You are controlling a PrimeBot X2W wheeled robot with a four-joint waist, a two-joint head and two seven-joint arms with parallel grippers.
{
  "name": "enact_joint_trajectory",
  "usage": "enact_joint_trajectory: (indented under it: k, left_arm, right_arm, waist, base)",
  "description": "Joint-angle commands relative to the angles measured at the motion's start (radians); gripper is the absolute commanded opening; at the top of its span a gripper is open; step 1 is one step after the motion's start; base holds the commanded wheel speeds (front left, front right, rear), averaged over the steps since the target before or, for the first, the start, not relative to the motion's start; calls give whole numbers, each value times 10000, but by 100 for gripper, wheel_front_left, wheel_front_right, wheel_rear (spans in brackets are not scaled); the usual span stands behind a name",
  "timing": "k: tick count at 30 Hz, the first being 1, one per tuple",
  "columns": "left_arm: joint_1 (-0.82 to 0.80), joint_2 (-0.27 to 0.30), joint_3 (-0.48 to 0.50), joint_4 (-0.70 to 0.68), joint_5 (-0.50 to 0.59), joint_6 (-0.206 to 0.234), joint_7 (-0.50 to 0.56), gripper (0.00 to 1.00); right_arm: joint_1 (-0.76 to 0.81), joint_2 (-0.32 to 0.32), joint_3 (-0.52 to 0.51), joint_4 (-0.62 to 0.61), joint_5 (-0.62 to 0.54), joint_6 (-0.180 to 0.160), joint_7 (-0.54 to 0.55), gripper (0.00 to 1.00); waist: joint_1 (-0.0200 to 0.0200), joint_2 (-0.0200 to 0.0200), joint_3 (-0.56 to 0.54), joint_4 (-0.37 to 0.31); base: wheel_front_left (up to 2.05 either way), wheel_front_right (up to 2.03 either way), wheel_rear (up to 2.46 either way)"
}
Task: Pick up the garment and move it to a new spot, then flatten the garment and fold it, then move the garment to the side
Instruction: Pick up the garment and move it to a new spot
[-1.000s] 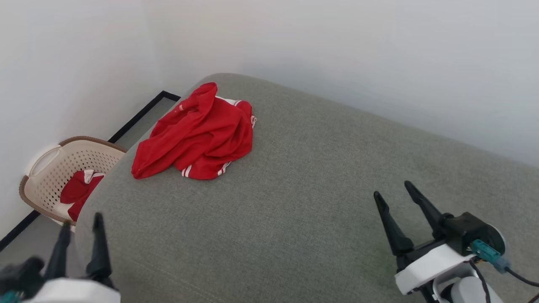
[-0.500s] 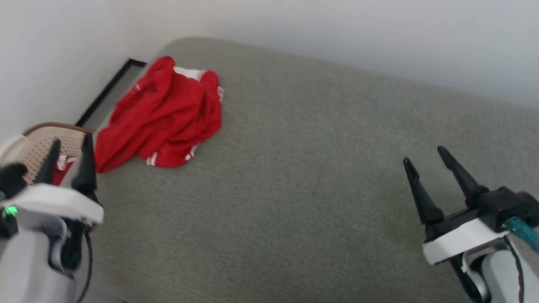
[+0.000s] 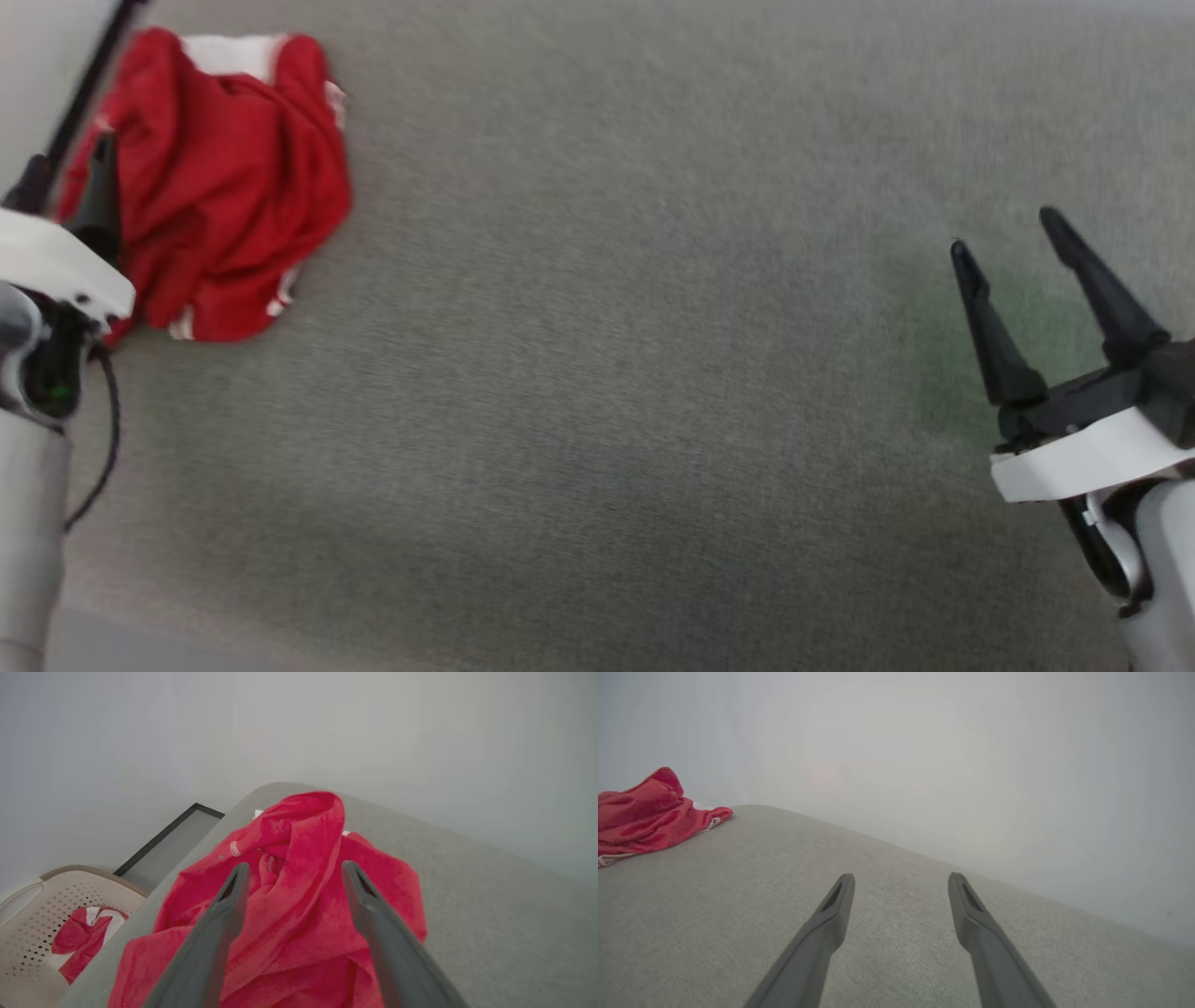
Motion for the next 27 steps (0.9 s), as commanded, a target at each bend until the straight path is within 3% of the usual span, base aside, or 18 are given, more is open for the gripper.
enact_joint_trajectory:
  k: [1, 7, 15, 19, 20, 21, 22, 27]
  left_arm:
    - [-522, 113, -140, 488, -182, -33, 418, 100]
    - [-1725, 145, -435, 2008, -246, 7, 1719, 100]
    - [-2478, -500, -1076, 4403, -191, 607, 4989, 100]
    - [-2511, -756, -1347, 4819, -123, 646, 5891, 100]
    - [-2543, -750, -1364, 4780, -76, 590, 5648, 89]
    - [-2595, -738, -1286, 4745, -160, 541, 5455, 25]
    - [-2634, -698, -1279, 4764, -186, 513, 5457, 0]
    - [-3208, 53, -1288, 4319, 56, 352, 4095, 0]
  right_arm:
    - [-171, -42, -81, -196, -86, -2, 81, 100]
    - [-208, -166, -301, -690, -162, 0, 260, 100]
    - [-234, -182, -330, -1169, -207, 0, 570, 100]
    - [-306, -129, -335, -1336, -162, 0, 706, 100]
    - [-335, -140, -339, -1365, -169, -2, 706, 100]
    - [-360, -147, -337, -1384, -178, 0, 726, 100]
    - [-373, -134, -340, -1392, -165, 0, 726, 100]
    - [-246, -47, -474, -1317, -114, -2, 644, 100]
  waist:
    - [0, 0, 875, -537]
    - [0, 0, 1530, -671]
    - [0, 0, 1958, -763]
    - [0, 0, 2020, -766]
    - [0, 0, 2024, -763]
    - [0, 0, 2023, -767]
    - [0, 0, 2007, -776]
    - [0, 0, 1773, -724]
  base:
    - [0, 0, 0]
    - [0, 0, 0]
    - [0, 0, 0]
    - [0, 0, 0]
    - [0, 0, 0]
    - [0, 0, 0]
    - [0, 0, 0]
    - [0, 0, 0]
